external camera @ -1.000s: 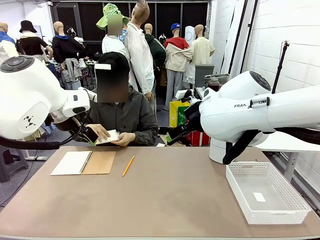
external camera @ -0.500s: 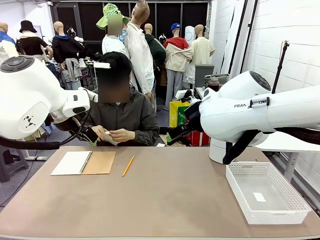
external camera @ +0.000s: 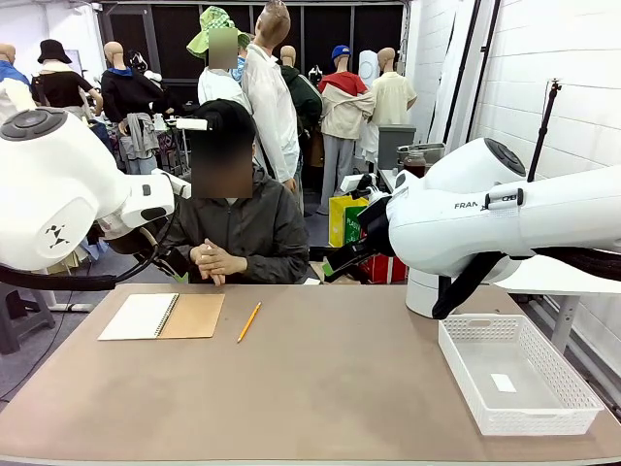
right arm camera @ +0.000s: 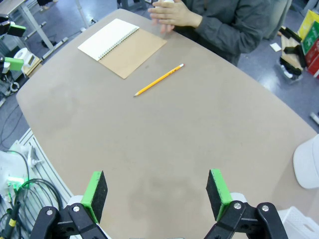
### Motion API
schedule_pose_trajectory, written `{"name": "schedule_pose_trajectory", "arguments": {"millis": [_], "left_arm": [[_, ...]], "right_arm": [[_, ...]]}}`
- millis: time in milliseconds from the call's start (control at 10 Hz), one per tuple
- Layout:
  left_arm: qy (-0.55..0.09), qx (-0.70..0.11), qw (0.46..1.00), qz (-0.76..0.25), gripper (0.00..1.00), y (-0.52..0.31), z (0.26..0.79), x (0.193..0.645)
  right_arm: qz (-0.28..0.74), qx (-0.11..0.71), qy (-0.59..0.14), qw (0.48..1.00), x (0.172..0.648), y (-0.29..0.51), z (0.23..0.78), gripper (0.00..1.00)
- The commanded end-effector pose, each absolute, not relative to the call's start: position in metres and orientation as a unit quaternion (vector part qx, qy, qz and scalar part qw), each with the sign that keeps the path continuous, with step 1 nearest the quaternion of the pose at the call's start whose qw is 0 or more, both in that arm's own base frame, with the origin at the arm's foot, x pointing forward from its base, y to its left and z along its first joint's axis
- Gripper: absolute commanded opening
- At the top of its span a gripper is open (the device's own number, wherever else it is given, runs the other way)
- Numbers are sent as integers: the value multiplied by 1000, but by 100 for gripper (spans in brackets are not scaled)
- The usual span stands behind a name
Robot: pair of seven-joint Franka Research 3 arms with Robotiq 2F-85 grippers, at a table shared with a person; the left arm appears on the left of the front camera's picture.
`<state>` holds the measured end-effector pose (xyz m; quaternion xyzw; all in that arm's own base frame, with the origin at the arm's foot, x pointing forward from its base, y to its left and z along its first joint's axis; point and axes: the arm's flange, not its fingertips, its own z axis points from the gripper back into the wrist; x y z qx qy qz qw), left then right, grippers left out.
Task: Sort the paper based on its condition.
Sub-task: If a person hands you a paper, place it in the Organizing basket , and if it's crumpled, put it in the Trash can.
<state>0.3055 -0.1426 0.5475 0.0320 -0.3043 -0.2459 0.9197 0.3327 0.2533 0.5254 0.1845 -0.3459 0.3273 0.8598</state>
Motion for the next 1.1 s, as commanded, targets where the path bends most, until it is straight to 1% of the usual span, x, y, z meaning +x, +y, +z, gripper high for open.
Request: {"name": "schedule_pose_trajectory", "arguments": {"millis": [0,1000], "left_arm": [[-302,32,919,-251,100,-141,547,306],[-302,32,919,-251,100,-141,547,306]], "right_arm": [[326,185,-340,863,334,253,527,100],[326,185,-340,863,334,253,527,100]]}}
